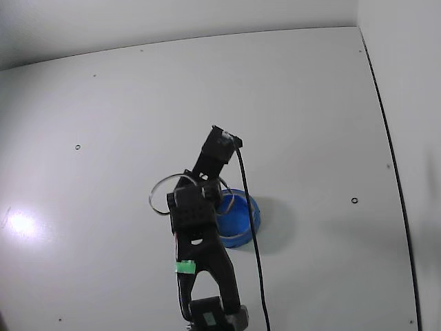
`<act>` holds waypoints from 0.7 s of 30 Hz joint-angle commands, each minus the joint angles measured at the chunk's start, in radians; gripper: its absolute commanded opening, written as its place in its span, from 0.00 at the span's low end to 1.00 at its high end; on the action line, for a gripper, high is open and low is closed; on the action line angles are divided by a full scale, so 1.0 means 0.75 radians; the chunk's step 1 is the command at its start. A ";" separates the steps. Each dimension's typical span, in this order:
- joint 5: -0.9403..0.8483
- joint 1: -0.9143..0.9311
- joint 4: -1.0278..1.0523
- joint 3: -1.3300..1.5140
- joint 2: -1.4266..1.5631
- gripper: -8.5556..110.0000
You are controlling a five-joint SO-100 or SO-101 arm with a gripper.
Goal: Grasp a block and put it in the bin.
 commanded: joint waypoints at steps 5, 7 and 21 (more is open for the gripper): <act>-0.067 0.139 -0.266 0.196 0.104 0.07; -0.067 0.157 -0.346 0.256 0.108 0.07; -0.061 0.170 -0.487 0.430 0.131 0.24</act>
